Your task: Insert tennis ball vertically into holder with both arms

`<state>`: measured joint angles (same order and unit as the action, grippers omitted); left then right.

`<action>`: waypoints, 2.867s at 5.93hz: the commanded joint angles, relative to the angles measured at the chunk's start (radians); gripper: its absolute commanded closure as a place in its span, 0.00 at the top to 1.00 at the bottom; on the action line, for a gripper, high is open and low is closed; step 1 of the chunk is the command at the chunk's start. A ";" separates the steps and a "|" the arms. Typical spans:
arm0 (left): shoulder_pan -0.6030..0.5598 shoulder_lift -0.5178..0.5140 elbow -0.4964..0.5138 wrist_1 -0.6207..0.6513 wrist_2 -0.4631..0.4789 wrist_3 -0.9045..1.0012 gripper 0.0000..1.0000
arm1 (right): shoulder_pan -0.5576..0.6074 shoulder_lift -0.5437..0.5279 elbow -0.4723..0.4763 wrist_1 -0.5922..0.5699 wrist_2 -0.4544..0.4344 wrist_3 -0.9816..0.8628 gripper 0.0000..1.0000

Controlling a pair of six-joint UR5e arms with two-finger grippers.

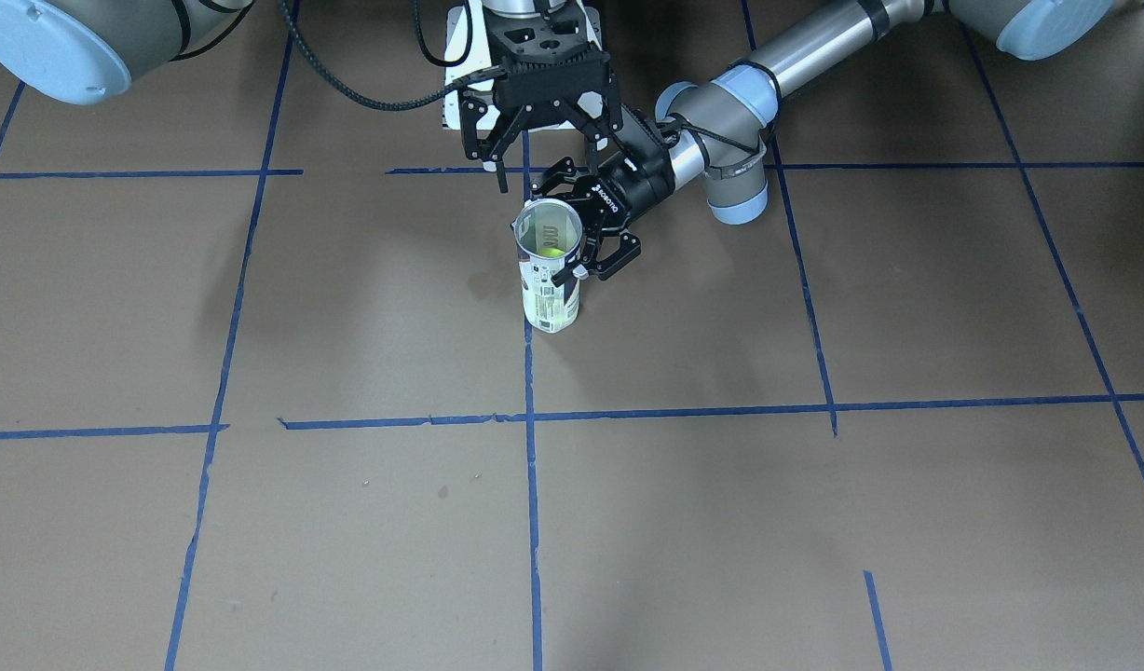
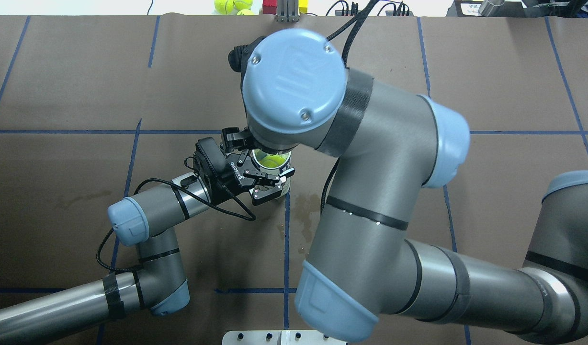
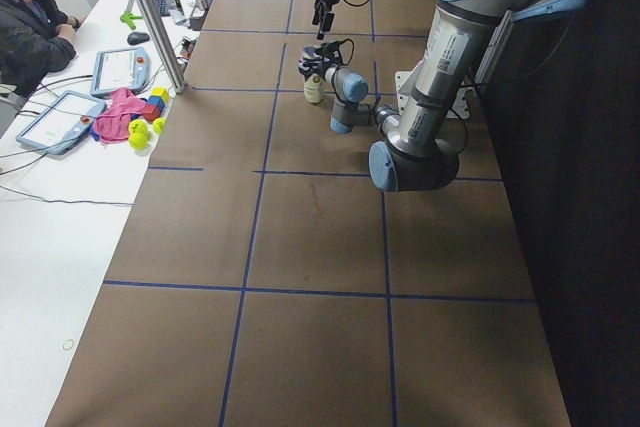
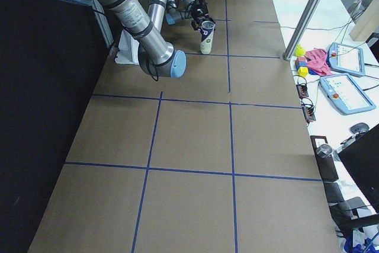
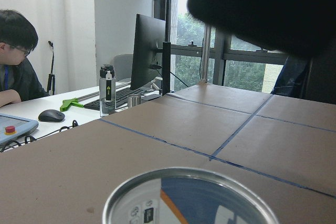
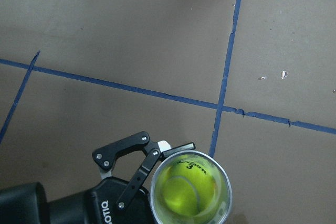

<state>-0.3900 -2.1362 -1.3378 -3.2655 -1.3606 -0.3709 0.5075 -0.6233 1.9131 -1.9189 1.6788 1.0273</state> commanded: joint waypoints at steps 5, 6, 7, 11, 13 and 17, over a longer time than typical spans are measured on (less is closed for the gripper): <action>-0.030 0.007 -0.142 -0.003 0.004 0.004 0.98 | 0.279 -0.033 0.021 -0.002 0.298 -0.185 1.00; -0.059 0.009 -0.176 0.012 -0.003 0.007 0.97 | 0.343 -0.076 0.021 -0.002 0.352 -0.276 1.00; -0.079 0.009 -0.184 0.053 -0.005 0.007 0.97 | 0.415 -0.135 0.021 0.000 0.378 -0.390 1.00; -0.189 0.006 -0.682 1.057 -0.076 0.013 1.00 | 0.753 -0.353 -0.044 0.012 0.511 -0.960 1.00; -0.327 -0.001 -0.690 1.336 -0.307 0.017 1.00 | 0.865 -0.467 -0.094 0.018 0.547 -1.218 1.00; -0.534 0.073 -0.638 1.614 -0.453 0.192 1.00 | 1.035 -0.838 -0.126 0.153 0.607 -1.353 1.00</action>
<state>-0.8611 -2.0705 -1.9940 -1.7354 -1.7570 -0.2890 1.5134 -1.3645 1.7892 -1.7962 2.2860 -0.3225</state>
